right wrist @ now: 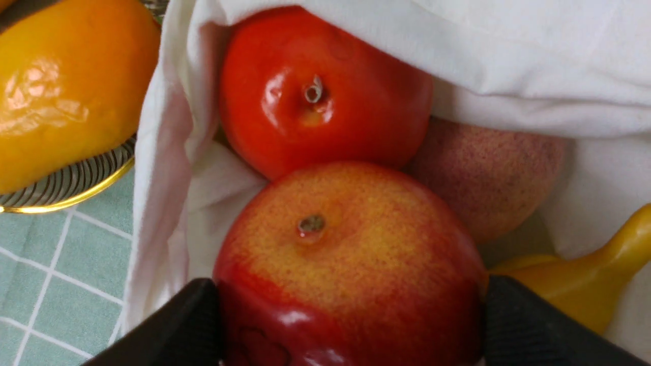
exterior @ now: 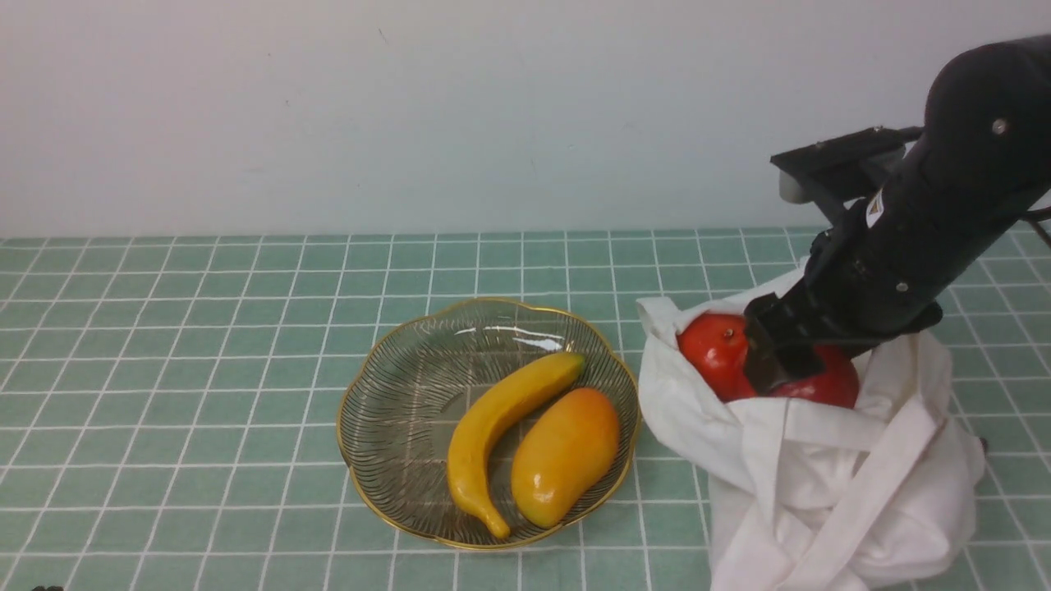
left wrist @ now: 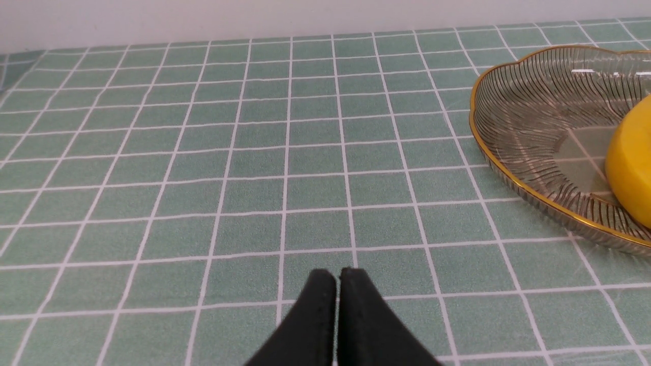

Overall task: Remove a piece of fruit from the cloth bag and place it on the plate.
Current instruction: Use the right arm to grab an apple from the bag, then use the right arm to put the apple into the empty plate on the left

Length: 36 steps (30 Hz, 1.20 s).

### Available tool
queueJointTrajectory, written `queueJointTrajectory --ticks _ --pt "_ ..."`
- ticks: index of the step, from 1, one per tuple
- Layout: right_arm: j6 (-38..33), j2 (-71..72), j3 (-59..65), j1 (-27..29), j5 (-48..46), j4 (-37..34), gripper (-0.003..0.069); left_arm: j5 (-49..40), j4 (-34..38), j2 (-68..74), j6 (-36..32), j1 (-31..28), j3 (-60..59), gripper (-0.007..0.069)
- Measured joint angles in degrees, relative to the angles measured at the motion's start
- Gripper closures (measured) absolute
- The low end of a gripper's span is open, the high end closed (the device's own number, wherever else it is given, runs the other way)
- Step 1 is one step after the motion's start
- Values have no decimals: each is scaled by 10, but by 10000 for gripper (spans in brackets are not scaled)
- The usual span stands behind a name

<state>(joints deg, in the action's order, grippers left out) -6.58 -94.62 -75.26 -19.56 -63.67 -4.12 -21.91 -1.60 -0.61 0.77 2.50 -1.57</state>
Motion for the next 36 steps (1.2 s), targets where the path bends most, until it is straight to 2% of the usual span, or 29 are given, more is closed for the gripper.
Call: queueJointTrajectory --ticks 11,16,17,18,20,22,24,31,36 --pt "0 51 -70 0 -37 -3 62 0 0 0 0 0 0 632" --pt "-33 76 -110 -1 -35 -78 62 0 0 0 0 0 0 632" --pt "-62 76 -119 -5 -29 -122 62 0 0 0 0 0 0 632" --pt "-99 76 -123 -15 -20 -169 62 0 0 0 0 0 0 632" --pt "-144 72 -123 -33 -7 -221 62 0 0 0 0 0 0 632" --pt "-179 67 -123 -50 4 -254 62 0 0 0 0 0 0 632" --pt "-220 46 -124 -91 36 -295 62 0 0 0 0 0 0 632" --pt "-246 -72 -124 -190 144 -310 62 0 0 0 0 0 0 632" --pt "-239 -157 -124 -223 218 -309 62 0 0 0 0 0 0 632"
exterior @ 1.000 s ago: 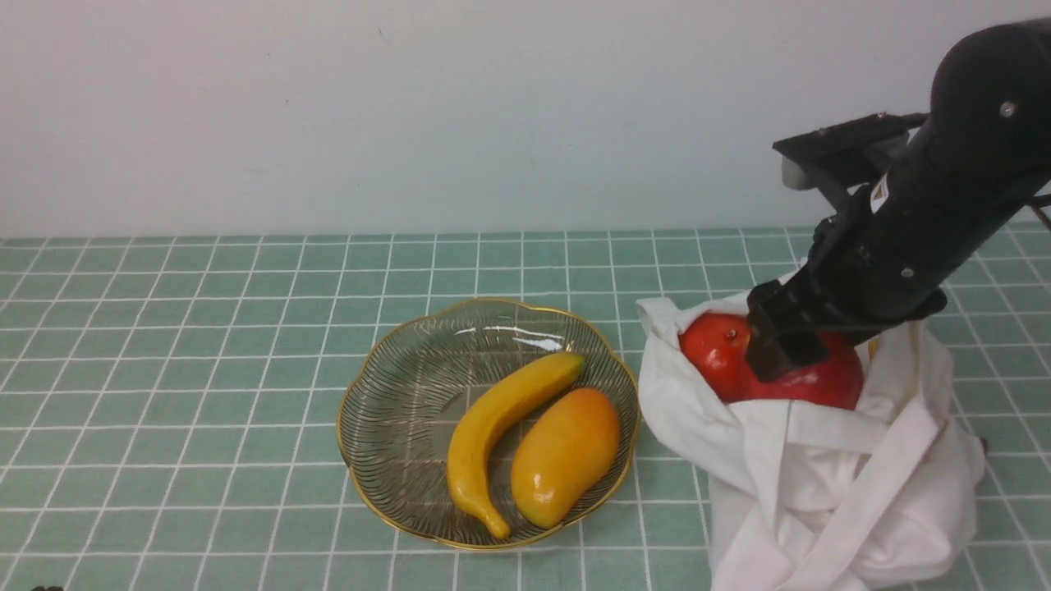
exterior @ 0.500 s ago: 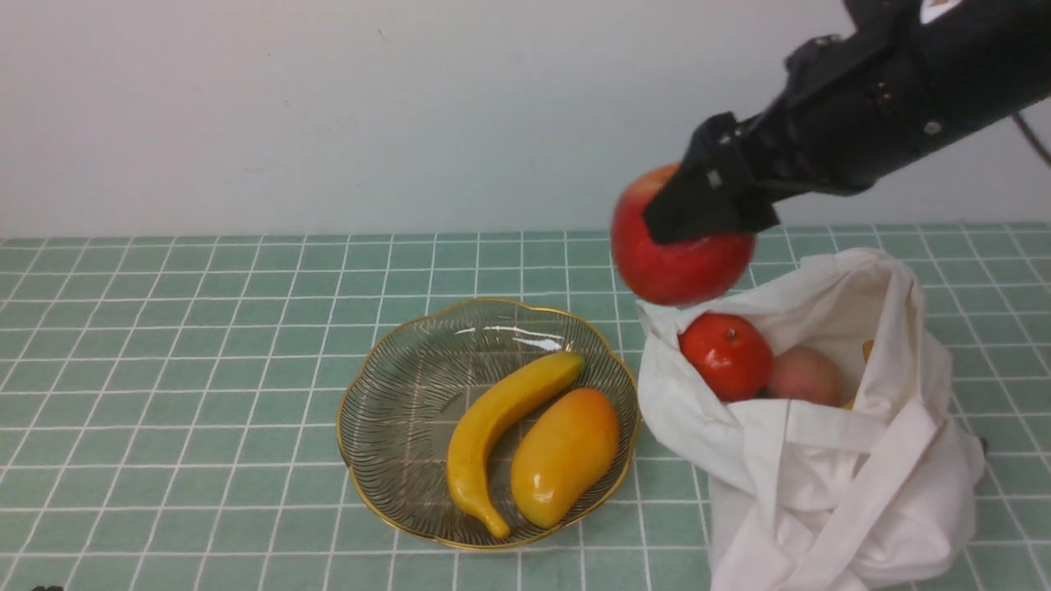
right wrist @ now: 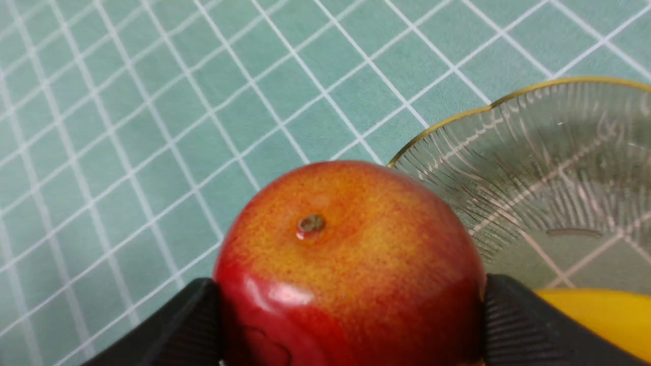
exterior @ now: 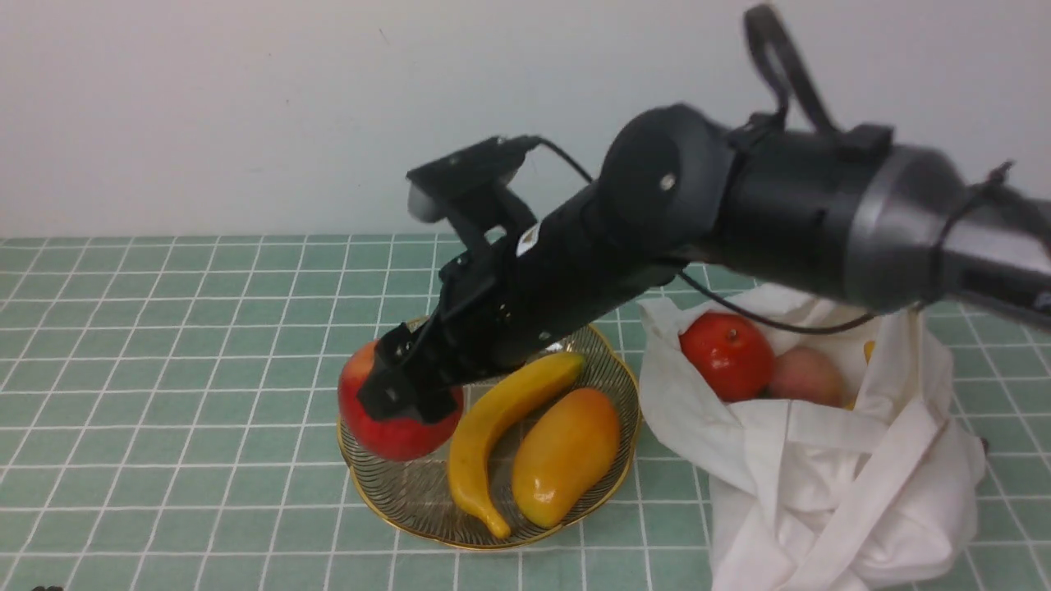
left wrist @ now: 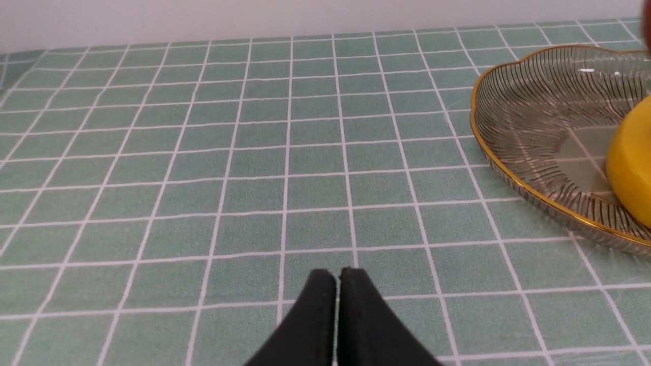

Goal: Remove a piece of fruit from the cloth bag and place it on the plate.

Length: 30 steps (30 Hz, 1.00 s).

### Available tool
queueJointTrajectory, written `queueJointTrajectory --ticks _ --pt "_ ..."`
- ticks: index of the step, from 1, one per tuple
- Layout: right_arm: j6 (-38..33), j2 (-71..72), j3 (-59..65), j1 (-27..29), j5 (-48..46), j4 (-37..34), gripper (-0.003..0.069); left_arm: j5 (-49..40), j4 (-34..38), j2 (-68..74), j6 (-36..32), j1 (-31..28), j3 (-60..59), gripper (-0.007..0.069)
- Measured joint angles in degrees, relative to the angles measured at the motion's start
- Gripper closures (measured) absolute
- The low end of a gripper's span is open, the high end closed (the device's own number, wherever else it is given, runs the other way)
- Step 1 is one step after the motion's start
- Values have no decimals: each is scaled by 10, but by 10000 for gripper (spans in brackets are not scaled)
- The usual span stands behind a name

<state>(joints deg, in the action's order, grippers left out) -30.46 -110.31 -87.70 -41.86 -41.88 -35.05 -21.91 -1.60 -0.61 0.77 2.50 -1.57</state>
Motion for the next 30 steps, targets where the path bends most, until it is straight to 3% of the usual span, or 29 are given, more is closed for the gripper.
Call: queueJointTrajectory --ticks 11,19,24,30 --pt "2 -73 0 -2 66 6 57 0 0 0 0 0 0 632" --pt "11 -72 0 -2 64 29 -29 0 0 0 0 0 0 632" --pt "48 -64 -16 -2 38 89 -32 0 0 0 0 0 0 632" --pt "146 -16 -113 -2 -98 224 31 0 0 0 0 0 0 632"
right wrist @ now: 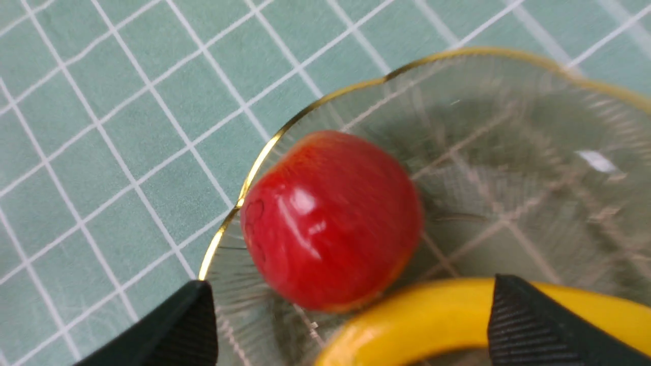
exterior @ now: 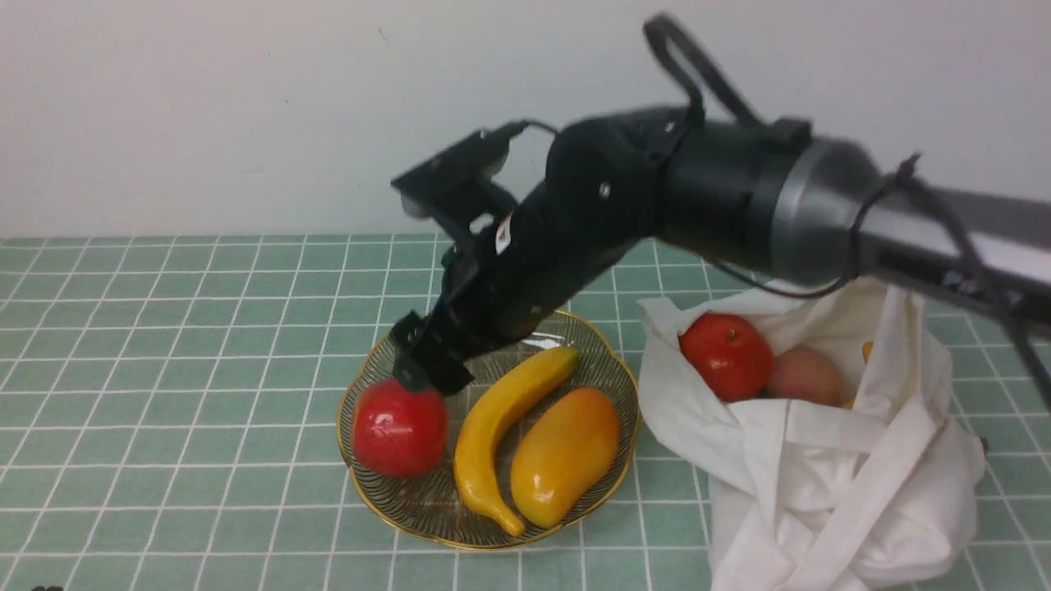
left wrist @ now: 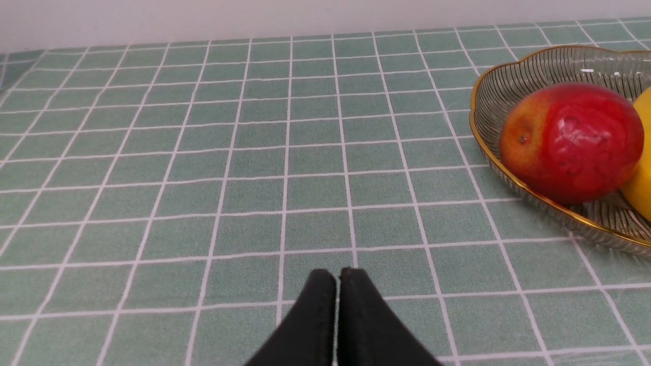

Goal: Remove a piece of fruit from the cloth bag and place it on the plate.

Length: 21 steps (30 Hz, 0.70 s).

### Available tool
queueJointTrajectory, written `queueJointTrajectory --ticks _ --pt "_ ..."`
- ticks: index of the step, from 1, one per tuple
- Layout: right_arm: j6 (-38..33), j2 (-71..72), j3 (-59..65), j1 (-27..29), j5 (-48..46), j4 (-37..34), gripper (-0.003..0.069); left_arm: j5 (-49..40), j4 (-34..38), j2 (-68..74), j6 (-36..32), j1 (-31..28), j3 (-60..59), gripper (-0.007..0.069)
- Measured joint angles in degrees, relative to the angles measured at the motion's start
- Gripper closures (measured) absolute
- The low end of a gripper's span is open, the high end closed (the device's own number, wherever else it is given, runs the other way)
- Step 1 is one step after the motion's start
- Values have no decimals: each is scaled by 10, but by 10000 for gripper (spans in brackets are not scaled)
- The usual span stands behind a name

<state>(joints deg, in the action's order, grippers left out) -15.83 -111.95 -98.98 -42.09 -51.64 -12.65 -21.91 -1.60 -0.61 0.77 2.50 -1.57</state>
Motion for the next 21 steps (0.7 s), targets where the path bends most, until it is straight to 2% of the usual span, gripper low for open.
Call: queueJointTrajectory --ticks 1,4,5,7,10,12,15,18,21 --pt "23 12 -18 0 -35 23 57 0 0 0 0 0 0 632" --pt "106 74 -85 0 -139 126 225 0 0 0 0 0 0 632" --pt "117 82 -91 0 -149 141 250 0 0 0 0 0 0 632" --pt "153 144 -108 0 -187 214 428 0 0 0 0 0 0 632" --pt "188 210 -109 0 -202 268 592 0 0 0 0 0 0 632" --pt "215 261 -103 0 -205 289 646 0 0 0 0 0 0 632" --pt "243 349 -59 0 -207 295 669 0 0 0 0 0 0 632" --pt "265 422 3 0 -199 295 671 0 0 0 0 0 0 632" --pt "294 518 112 0 -141 286 671 0 0 0 0 0 0 632"
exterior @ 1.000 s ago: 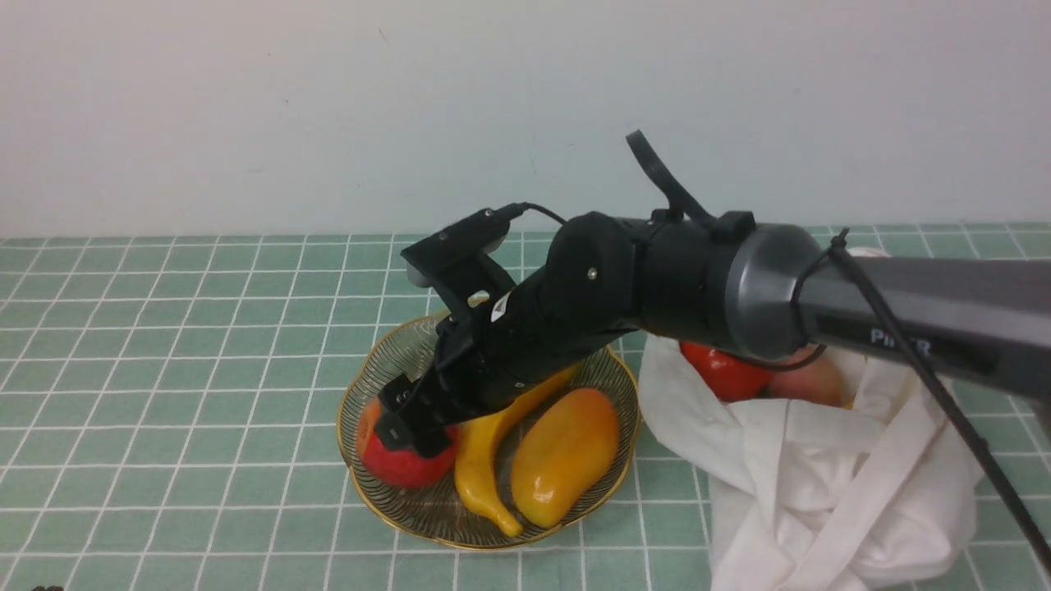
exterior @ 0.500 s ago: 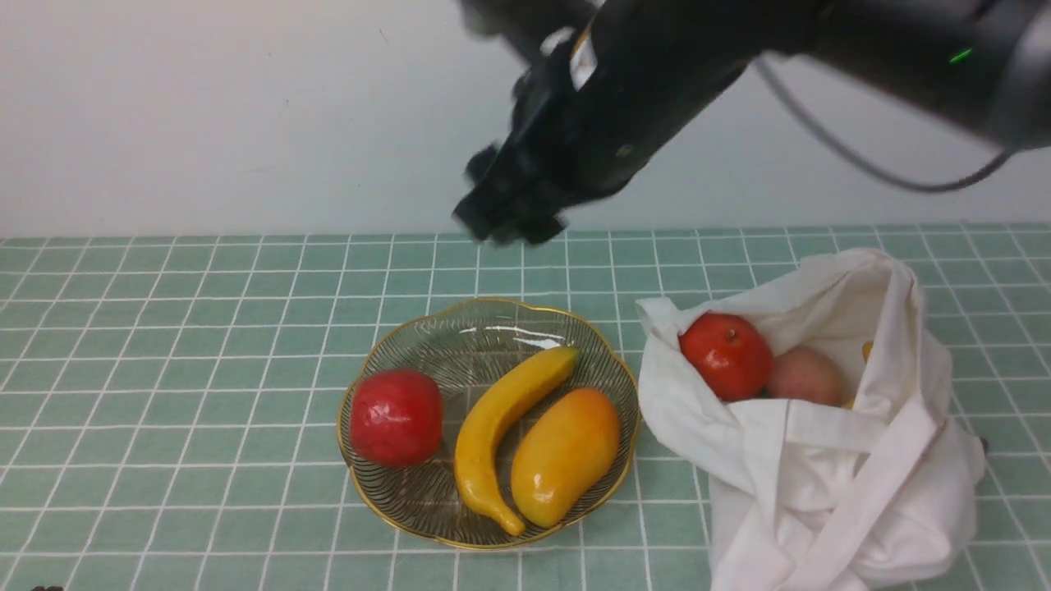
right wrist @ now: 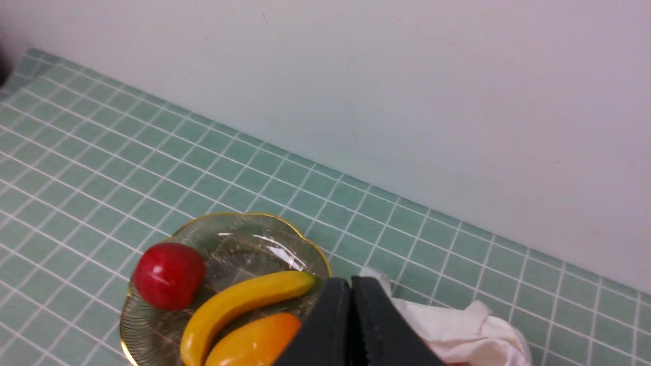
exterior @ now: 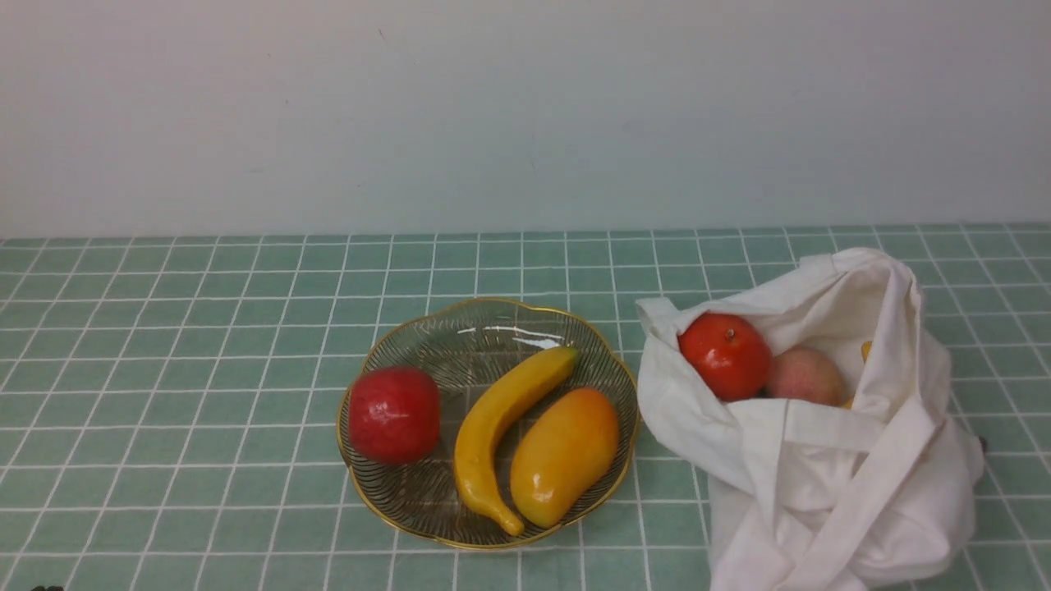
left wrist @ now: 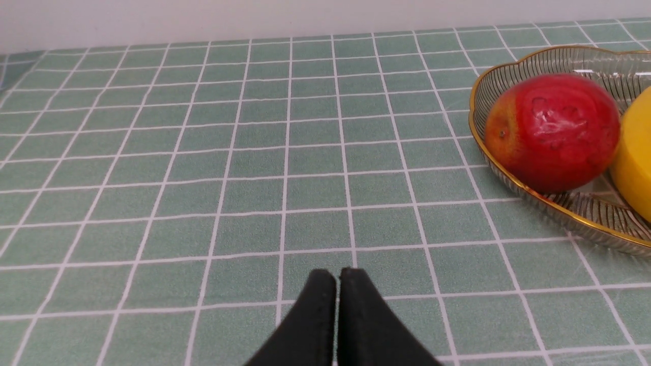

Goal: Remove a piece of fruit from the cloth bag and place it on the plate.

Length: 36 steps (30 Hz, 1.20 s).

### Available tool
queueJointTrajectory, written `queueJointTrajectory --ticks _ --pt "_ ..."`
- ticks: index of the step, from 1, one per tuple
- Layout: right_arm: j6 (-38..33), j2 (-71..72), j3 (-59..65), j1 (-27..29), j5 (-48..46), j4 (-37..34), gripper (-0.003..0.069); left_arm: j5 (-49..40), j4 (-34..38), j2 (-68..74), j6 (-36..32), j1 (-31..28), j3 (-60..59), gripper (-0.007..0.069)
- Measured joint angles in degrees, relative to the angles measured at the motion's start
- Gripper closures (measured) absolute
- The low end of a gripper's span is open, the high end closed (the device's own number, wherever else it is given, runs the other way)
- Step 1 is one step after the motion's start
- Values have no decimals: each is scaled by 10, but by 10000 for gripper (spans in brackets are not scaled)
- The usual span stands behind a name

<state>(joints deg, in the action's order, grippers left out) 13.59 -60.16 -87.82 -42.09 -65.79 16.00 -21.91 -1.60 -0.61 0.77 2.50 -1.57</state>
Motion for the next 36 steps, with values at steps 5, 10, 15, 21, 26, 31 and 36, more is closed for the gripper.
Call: queueJointTrajectory --ticks 5,10,15,21,26,31,36 --pt "23 147 201 0 164 -13 673 0 0 0 0 0 0 632" --pt "23 252 357 0 303 -37 673 0 0 0 0 0 0 632" --pt "24 310 458 0 376 -50 673 0 0 0 0 0 0 632" --pt "25 332 487 0 387 -52 673 0 0 0 0 0 0 632" --pt "25 338 497 7 406 -50 673 0 0 0 0 0 0 632" --pt "25 382 574 120 468 -66 673 0 0 0 0 0 0 632" --pt "25 460 725 271 513 -63 673 0 0 0 0 0 0 632"
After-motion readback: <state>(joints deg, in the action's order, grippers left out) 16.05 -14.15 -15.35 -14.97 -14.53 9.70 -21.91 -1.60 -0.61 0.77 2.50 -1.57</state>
